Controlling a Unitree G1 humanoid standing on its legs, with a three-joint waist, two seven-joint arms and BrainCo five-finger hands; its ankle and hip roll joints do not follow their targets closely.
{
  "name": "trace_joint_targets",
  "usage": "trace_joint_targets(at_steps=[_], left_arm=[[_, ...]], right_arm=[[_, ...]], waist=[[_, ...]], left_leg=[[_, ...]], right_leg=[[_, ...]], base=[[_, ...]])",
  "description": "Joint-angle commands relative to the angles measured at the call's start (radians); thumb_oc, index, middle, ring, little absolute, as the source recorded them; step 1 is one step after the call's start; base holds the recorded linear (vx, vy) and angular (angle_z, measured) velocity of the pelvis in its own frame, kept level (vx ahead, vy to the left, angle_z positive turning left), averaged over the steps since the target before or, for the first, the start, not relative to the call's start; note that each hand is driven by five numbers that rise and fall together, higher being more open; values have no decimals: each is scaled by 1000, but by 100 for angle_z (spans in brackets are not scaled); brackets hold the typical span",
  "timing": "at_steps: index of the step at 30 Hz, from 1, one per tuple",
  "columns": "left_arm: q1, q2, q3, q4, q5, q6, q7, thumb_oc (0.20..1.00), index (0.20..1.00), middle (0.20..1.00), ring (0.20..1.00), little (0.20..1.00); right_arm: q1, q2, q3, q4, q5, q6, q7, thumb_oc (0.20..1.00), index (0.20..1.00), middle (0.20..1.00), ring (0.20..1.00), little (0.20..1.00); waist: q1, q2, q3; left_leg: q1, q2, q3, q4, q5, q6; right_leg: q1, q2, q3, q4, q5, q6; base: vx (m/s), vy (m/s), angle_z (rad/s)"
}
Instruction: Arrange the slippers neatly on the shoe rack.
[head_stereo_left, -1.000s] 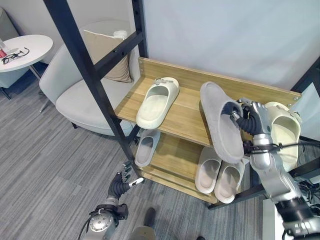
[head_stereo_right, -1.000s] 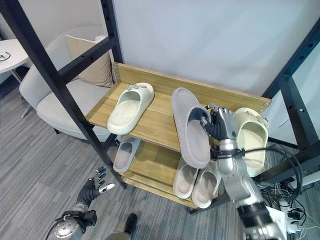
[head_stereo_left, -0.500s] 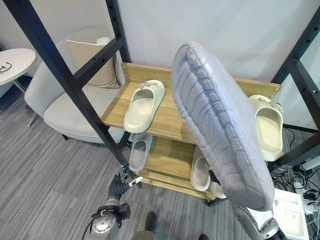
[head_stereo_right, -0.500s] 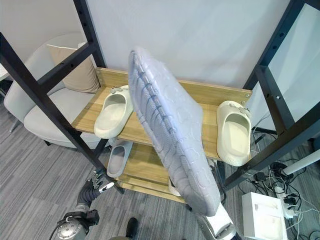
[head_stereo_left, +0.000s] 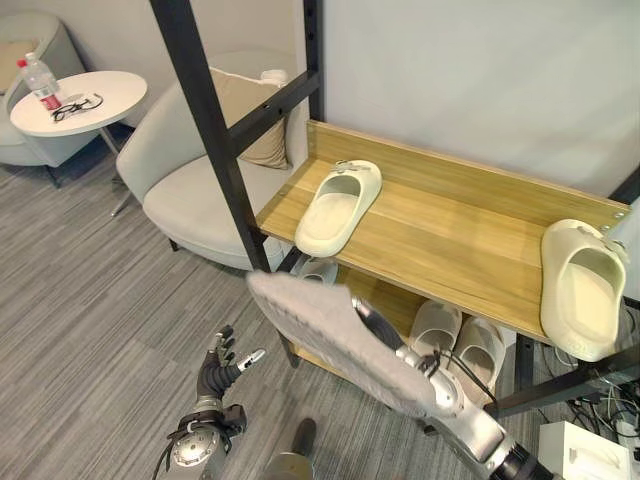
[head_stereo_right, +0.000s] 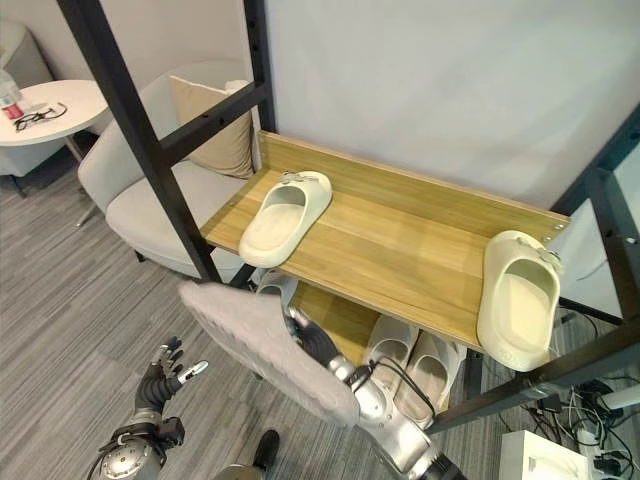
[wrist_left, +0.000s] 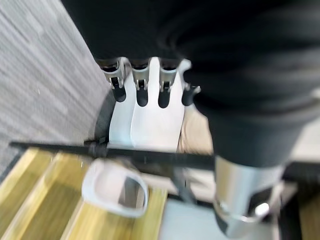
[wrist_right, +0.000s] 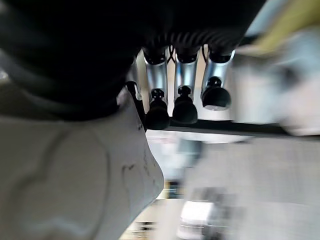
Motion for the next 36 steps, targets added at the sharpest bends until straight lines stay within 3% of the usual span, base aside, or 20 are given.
trace_joint_targets(at_steps=[1,4,5,7,9,15,19,23,30,31,36], left_arm=[[-90,25,20,-29,7,-74,20,1000,1000,1000,1000,1000],[-102,28,6,-55,14,-76,34,1000,1000,1000,1000,1000],[-115,31,-11,-78,22,-78,46,1000,1000,1000,1000,1000],[-174,47,-48,-123,38,-86,71,1000,1000,1000,1000,1000],[-269,61,-93,-180,40,-110,98,1000,1000,1000,1000,1000],[-344,68,-116,-219,35,-132,121,1000,1000,1000,1000,1000],[-421,80,-136,-260,28,-158,168,1000,1000,1000,1000,1000],[-515,95,-165,-273,31,-165,181,1000,1000,1000,1000,1000],[-569,110,-218,-294,12,-164,166,1000,1000,1000,1000,1000],[-576,117,-225,-305,5,-162,165,1000,1000,1000,1000,1000],[-600,122,-250,-318,0,-149,161,1000,1000,1000,1000,1000]], right_arm=[[-27,12,-46,-79,-199,-40,-80,200,200,200,200,200],[-32,7,-92,1,-353,-24,-190,200,200,200,200,200],[-56,0,-123,47,-441,-2,-273,200,200,200,200,200],[-132,9,-188,127,-461,26,-392,200,200,200,200,200],[-286,-9,-270,186,-516,79,-535,200,200,200,200,200],[-403,-41,-356,289,-539,128,-662,200,200,200,200,200],[-587,-100,-381,471,-557,216,-788,200,200,200,200,200],[-766,-131,-345,624,-521,255,-830,200,200,200,200,200],[-946,-53,-226,861,-438,260,-797,200,200,200,200,200],[-976,-42,-196,916,-443,285,-789,1000,1000,1000,1000,1000],[-1028,13,-153,1032,-457,333,-776,1000,1000,1000,1000,1000]], waist=[[16,-1,37],[21,5,58],[27,12,88],[36,38,162],[25,78,261],[34,77,275],[57,75,307],[65,82,347],[83,87,380],[86,88,384],[88,88,386]], left_leg=[[93,54,0,0,-107,-26],[77,50,-18,5,-103,-25],[57,47,-29,10,-96,-26],[-6,38,-51,35,-78,-25],[-150,23,-58,147,-79,-15],[-298,2,-53,253,-100,-11],[-364,-2,-54,247,-83,-16],[-393,-9,-59,261,-78,-24],[-359,-3,-67,237,-71,-29],[-360,-4,-69,239,-71,-30],[-363,-6,-72,238,-70,-31]], right_leg=[[16,-12,-22,53,-73,-6],[10,-13,-40,68,-81,-5],[-5,-16,-49,83,-87,-6],[-65,-30,-63,135,-94,-8],[-242,-76,-36,294,-107,-17],[-392,-99,8,396,-133,-21],[-463,-106,16,412,-131,-22],[-487,-103,21,436,-144,-28],[-455,-90,19,413,-144,-33],[-454,-89,15,415,-146,-33],[-454,-85,14,415,-147,-33]], base=[[-13,6,16],[-59,-1,25],[-217,12,35],[-360,48,35],[-469,135,33],[-161,74,3],[-62,36,-3],[-42,5,4],[8,-5,1],[0,0,0],[0,0,0]])
